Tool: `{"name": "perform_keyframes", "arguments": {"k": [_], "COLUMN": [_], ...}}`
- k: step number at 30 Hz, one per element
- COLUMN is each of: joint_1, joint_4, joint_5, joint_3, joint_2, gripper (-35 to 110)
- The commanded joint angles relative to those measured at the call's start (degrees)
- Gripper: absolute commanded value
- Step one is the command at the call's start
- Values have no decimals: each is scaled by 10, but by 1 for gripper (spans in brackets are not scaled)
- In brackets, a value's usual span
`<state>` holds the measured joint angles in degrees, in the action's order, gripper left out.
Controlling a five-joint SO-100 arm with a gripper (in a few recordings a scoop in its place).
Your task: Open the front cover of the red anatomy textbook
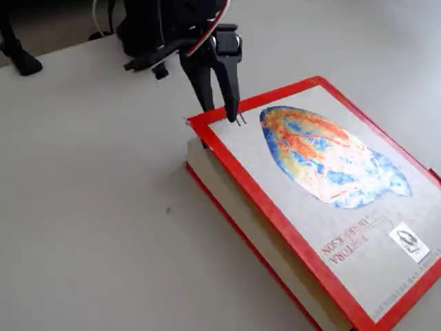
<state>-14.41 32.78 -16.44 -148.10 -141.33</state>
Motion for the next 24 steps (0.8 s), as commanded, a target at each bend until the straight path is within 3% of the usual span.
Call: {"name": "perform_keyframes", "arguments": {"k": [1, 24], "joint_1": [16, 152], "joint_4": [26, 217], "joint_5": [-10, -14], "joint_3": [131, 374], "joint_2": [-47, -96], "gripper": [18, 20]}}
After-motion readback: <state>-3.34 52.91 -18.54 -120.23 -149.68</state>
